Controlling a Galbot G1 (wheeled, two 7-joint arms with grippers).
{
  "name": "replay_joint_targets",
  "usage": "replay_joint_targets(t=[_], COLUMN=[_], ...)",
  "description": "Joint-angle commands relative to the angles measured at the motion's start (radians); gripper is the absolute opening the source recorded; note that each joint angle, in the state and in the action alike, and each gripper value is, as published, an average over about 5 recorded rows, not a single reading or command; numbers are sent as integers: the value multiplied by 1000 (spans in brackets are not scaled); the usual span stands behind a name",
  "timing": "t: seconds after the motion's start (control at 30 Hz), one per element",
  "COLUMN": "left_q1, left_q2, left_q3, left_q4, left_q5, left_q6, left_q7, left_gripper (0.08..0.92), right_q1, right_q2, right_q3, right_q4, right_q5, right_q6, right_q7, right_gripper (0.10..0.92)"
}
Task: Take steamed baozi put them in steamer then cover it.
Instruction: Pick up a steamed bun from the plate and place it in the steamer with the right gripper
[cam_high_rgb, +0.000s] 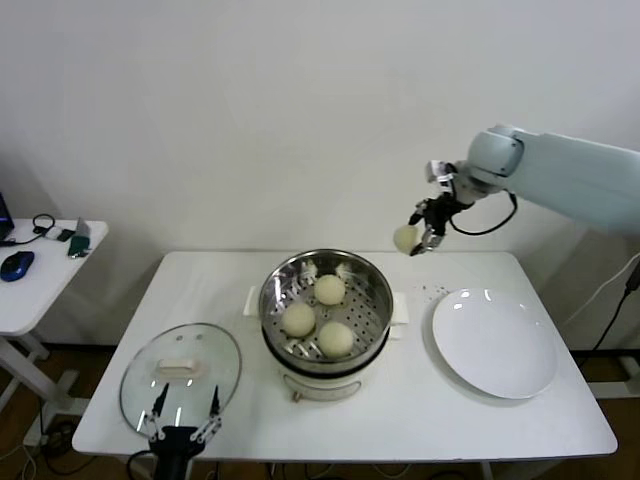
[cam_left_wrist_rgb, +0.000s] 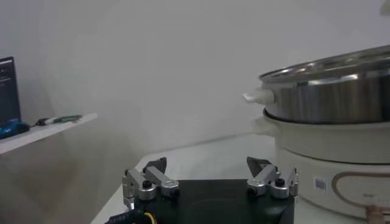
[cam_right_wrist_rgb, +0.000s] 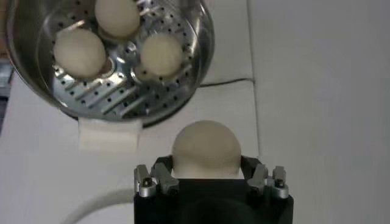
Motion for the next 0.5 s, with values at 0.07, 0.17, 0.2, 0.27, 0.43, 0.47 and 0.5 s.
replay_joint_targets(t=[0.07,0.17,0.2,0.27,0.43,0.47,0.5], left_q1=[-9,-9,-9,-8,-9,-9,-9], left_q2=[3,7,8,10,12,12,13], left_q3=[7,7,6,6,3,3,2], left_q4=[-2,-2,-1,-1,-2,-2,-1], left_q5=[-13,-17,-18,-22,-27,-27,-27], left_q6=[1,1,2,3,6,6,6], left_q7=[1,2,2,2,3,3,3], left_gripper=[823,823,823,823,823,823,823], right_q1=[93,68,60,45,10,3,-2], right_q2=[188,227,236,253,279,282,285], right_q3=[-155,-160,-161,-165,-173,-175,-177], right_q4=[115,112,110,107,95,93,92], right_q5=[202,194,190,178,149,144,139], right_q6=[-56,-59,-59,-59,-58,-58,-57], right_q7=[63,66,67,65,63,63,63], right_gripper=[717,714,715,715,714,715,717])
